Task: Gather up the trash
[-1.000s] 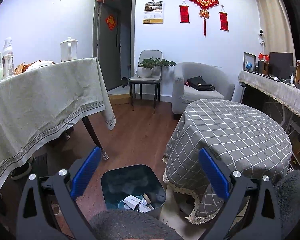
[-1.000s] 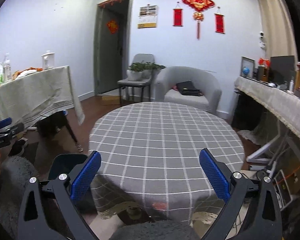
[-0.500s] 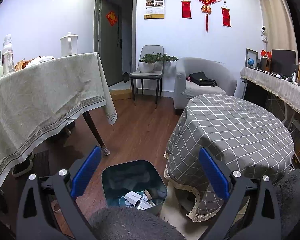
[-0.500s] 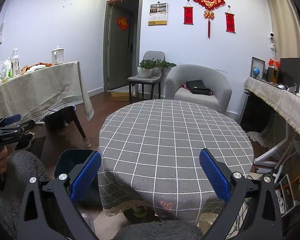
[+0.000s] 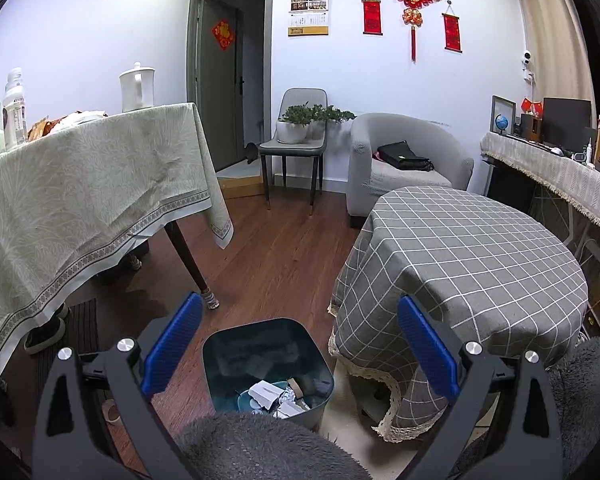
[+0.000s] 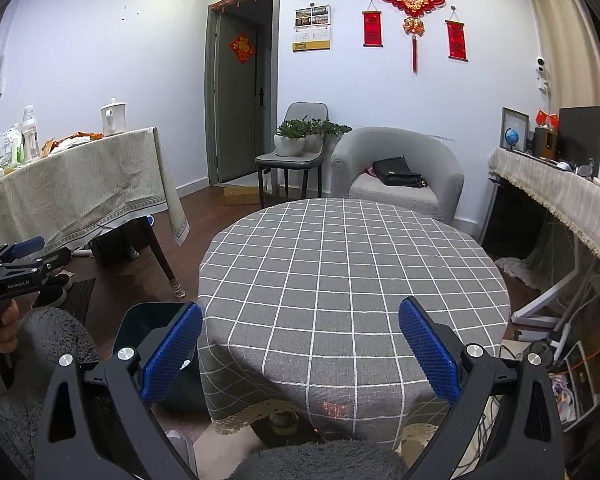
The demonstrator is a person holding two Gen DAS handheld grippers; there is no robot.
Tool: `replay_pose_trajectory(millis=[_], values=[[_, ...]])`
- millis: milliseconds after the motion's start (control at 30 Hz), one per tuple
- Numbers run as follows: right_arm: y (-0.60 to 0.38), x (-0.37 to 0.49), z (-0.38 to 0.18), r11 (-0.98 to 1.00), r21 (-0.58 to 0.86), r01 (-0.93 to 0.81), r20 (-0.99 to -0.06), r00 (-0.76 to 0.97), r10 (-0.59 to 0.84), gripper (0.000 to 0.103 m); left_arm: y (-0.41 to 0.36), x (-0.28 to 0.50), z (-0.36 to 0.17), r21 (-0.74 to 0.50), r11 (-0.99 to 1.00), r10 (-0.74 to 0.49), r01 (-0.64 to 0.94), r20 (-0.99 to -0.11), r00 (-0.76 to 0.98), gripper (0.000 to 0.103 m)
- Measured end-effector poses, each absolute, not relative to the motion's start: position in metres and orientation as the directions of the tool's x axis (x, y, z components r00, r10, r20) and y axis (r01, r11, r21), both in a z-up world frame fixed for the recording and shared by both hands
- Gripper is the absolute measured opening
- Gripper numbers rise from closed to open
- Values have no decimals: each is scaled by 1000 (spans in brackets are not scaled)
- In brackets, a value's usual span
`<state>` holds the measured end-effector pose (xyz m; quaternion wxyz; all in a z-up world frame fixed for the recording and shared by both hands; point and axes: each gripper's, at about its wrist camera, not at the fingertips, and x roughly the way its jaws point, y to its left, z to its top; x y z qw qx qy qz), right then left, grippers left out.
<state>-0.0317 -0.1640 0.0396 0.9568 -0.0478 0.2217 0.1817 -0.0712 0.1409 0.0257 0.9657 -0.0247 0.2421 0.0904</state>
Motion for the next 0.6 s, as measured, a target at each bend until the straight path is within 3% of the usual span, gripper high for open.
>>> replay_pose_trajectory(millis=[600], values=[[-164,-32,40,930,-12,-369,-442,836,326,99,138,-72,20,1,983,160,-182,-476,865,99]])
